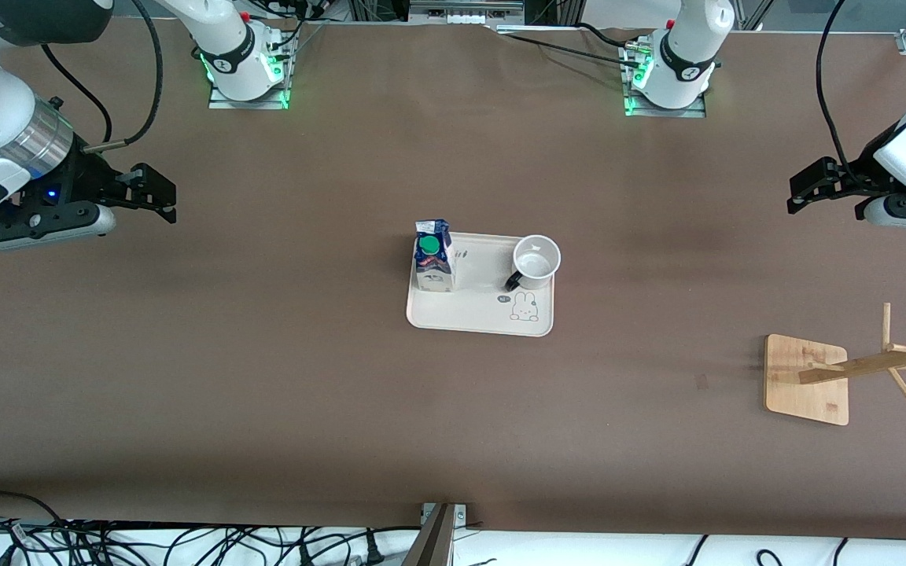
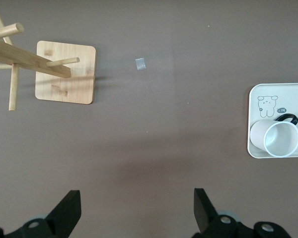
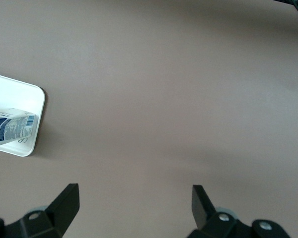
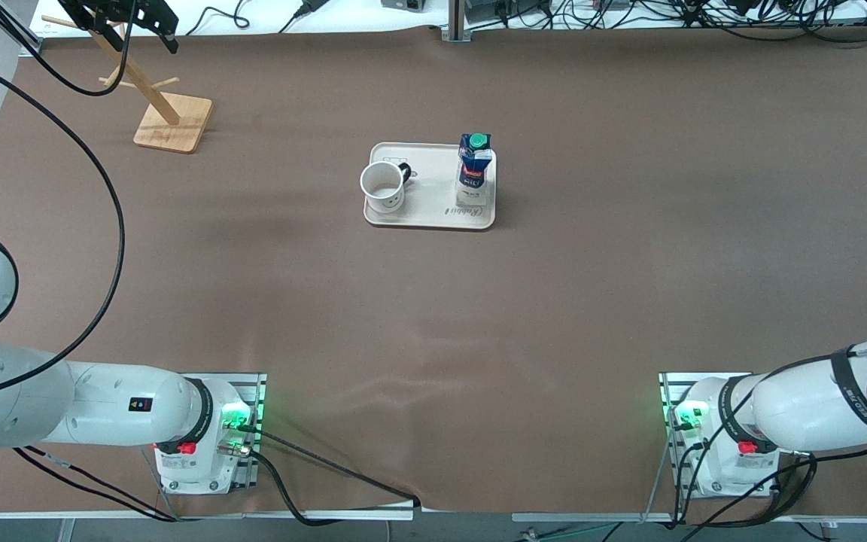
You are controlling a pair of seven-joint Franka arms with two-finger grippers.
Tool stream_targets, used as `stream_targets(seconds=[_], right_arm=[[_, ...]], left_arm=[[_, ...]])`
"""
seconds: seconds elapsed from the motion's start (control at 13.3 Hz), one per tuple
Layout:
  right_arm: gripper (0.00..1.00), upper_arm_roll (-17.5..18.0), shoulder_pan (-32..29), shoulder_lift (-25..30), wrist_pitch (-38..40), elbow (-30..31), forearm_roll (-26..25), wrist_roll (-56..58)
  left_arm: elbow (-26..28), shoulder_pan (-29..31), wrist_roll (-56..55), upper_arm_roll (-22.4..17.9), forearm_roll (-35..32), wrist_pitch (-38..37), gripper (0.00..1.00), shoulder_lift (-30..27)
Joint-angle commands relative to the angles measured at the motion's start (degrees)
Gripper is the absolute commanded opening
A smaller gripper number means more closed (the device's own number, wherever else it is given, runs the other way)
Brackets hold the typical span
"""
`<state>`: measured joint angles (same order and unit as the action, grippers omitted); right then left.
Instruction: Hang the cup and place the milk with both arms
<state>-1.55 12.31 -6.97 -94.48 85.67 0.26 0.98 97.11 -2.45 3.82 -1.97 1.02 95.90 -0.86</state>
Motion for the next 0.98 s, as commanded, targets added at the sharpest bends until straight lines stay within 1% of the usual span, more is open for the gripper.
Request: stream_targets(seconds=[0.0,0.75,0.83,0.9], right_arm=[[1.0,0.2,0.2,1.0,-0.1,0.8,0.3,-0.9],[1.0,0.4,0.7,0.6,-0.4,-0.2,0.8,-0.8],[1.0,0.5,0.6,-0.8,-2.6,0.1,1.5,0.0],[1.0,0.5,0.9,-2.5,-3.2,-0.3,1.7,0.3]], left_arm=[[-2.2,-0.4,0.5,-0.1,0.2,-1.6,1.0,0.9],[-2.2,-0.4,0.4,-0.1,0.2,-1.9,1.0,0.9],[-2.2,-0.4,0.5,-0.1,0.2,-1.9,1.0,1.0],[-2.2,-0.4,0.5,-0.1,0.2,-2.0,1.0,0.9]])
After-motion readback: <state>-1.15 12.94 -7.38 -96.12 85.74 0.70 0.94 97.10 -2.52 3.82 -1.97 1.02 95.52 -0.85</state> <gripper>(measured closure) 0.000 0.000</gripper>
